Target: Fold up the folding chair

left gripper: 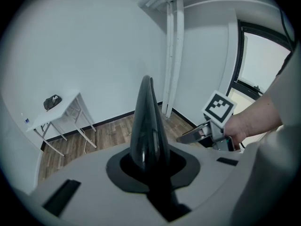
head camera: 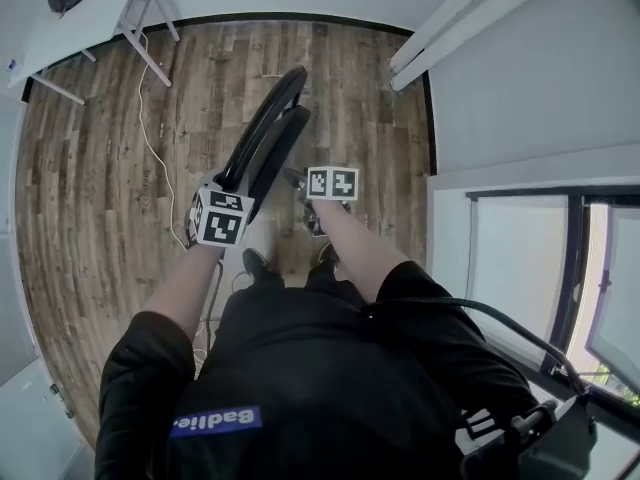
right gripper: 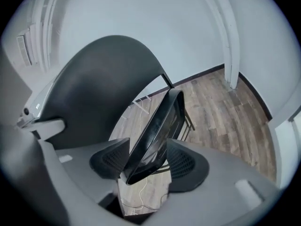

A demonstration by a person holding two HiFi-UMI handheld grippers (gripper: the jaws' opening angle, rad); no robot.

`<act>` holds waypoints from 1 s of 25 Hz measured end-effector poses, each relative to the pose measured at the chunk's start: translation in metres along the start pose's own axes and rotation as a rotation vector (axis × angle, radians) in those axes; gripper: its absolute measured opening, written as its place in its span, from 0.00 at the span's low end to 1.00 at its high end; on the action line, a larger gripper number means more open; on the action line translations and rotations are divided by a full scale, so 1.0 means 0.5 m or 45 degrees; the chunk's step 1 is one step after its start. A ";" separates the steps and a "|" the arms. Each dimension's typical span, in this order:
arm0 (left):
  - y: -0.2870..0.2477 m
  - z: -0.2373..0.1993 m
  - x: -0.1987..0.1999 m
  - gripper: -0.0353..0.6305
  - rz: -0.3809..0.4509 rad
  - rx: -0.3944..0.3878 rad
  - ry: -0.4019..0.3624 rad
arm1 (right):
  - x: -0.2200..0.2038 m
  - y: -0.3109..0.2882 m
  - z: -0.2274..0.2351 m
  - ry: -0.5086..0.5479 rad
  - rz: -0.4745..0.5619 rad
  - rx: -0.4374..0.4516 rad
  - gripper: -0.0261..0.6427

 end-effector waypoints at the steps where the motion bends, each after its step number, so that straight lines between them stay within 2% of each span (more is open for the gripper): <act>1: 0.001 -0.004 -0.001 0.14 -0.002 0.004 0.002 | -0.005 0.021 -0.003 0.036 0.008 0.004 0.39; 3: 0.003 -0.012 -0.003 0.14 -0.009 0.009 0.015 | -0.016 0.064 -0.011 0.112 0.027 0.027 0.36; 6: 0.008 -0.011 -0.007 0.14 -0.014 0.015 0.014 | -0.039 0.129 -0.018 0.223 0.086 0.079 0.25; 12: 0.010 -0.002 0.004 0.14 -0.010 0.025 -0.014 | -0.061 0.264 -0.018 0.371 0.185 0.074 0.10; 18: 0.013 -0.004 0.001 0.14 -0.018 0.018 -0.006 | -0.090 0.385 -0.058 0.482 0.283 0.109 0.05; 25: 0.015 0.003 0.007 0.14 -0.019 0.007 0.009 | -0.107 0.502 -0.074 0.574 0.401 0.099 0.04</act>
Point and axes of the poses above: the fingertips, and each gripper's own axes: y backward along the fingers, z to its right, x out of its top, the point moved 1 cm from there along y, backward along the fingers, and after that the axes turned 2 degrees about -y, right-handed, at the moved point
